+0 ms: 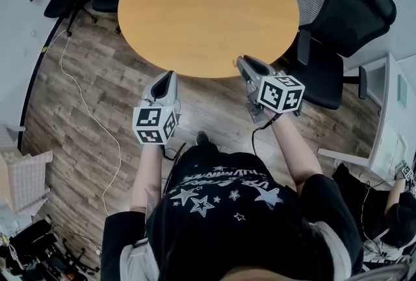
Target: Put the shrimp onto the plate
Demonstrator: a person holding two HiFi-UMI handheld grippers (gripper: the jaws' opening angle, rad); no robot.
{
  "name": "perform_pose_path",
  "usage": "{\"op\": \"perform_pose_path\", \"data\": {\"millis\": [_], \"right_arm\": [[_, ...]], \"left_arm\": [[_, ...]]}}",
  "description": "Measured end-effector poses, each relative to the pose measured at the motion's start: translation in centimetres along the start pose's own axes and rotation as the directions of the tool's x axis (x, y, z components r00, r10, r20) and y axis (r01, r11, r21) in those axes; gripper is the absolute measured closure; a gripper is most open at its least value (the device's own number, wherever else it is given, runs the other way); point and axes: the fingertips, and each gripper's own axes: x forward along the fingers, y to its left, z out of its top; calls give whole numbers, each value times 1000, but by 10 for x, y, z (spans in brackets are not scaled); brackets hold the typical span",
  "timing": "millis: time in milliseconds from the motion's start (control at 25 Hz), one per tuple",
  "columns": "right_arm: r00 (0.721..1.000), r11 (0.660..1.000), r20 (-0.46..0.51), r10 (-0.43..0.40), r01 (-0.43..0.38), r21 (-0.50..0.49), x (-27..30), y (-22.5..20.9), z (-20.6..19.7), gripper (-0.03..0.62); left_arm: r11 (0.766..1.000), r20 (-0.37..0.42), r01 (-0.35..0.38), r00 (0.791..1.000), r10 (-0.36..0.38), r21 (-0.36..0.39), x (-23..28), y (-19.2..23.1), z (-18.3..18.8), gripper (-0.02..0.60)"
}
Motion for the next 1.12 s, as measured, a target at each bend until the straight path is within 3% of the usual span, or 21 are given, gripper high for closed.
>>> {"op": "perform_pose_path", "data": {"millis": [320, 600, 800, 1120], "right_arm": [[999, 998, 2, -52, 52, 31, 30, -17, 10, 528], [999, 998, 7, -48, 48, 32, 65, -35, 27, 528], [1000, 999, 26, -11, 10, 33, 115, -48, 57, 528], [998, 998, 63, 13, -17, 66, 193, -96, 132, 528]], "left_arm": [[999, -21, 35, 999, -35, 0, 35, 37, 8, 580], [1000, -21, 19, 1000, -19, 8, 58, 58, 17, 580], [999, -7, -26, 1000, 26, 21, 85, 94, 37, 580], [998, 23, -51, 998, 50, 35, 167, 134, 95, 580]]}}
